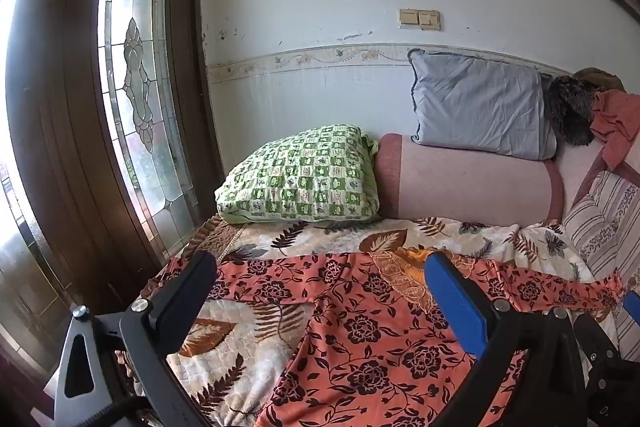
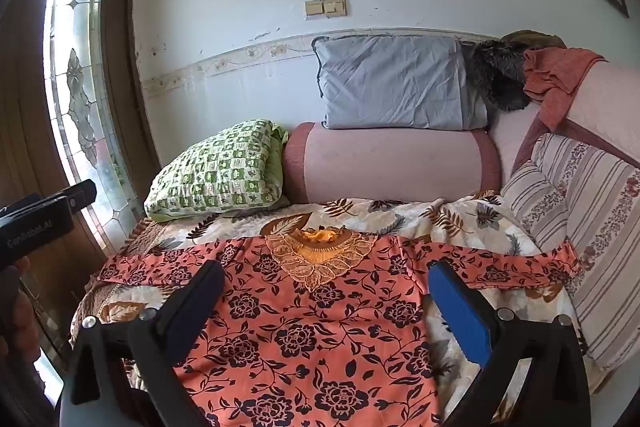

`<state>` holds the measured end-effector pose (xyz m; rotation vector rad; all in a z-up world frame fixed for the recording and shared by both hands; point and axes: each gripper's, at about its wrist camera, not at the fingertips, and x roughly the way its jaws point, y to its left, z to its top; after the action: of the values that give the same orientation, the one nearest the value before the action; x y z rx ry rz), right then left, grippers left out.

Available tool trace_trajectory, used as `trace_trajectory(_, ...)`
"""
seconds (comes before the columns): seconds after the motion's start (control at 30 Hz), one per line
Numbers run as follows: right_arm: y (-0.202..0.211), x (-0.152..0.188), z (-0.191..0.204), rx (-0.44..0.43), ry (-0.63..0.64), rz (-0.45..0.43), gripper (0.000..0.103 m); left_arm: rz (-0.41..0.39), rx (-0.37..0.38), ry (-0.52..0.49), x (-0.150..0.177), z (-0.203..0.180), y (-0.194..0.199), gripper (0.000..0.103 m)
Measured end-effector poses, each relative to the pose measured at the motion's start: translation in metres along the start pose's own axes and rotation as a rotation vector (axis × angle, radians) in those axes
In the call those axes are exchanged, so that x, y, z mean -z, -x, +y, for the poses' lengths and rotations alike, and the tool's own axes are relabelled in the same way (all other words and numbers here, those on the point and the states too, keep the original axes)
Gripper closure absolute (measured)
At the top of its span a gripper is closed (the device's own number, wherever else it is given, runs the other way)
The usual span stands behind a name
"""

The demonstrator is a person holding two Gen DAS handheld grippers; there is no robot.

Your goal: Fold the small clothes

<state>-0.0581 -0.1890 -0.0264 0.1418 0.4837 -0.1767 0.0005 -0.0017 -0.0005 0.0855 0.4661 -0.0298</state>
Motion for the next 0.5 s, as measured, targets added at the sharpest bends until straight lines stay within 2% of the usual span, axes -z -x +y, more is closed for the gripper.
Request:
trace_trajectory(0.27, 0.002, -0.001, -0.002, -0.004, -0.018, -0.012, 0.000, -0.018, -0.009, 0.017, -0.004, 0.005, 0.002, 0.000)
trace_trajectory(0.3, -0.001, 0.001, -0.008, 0.026, -0.022, -0.007, 0.000, -0.018, -0.010, 0.018, -0.004, 0.005, 0.002, 0.000)
trace_trajectory(0.5, -0.006, -0.004, -0.002, 0.052, -0.027, 0.016, 0.000, -0.018, -0.008, 0.001, -0.001, 0.003, 0.003, 0.000)
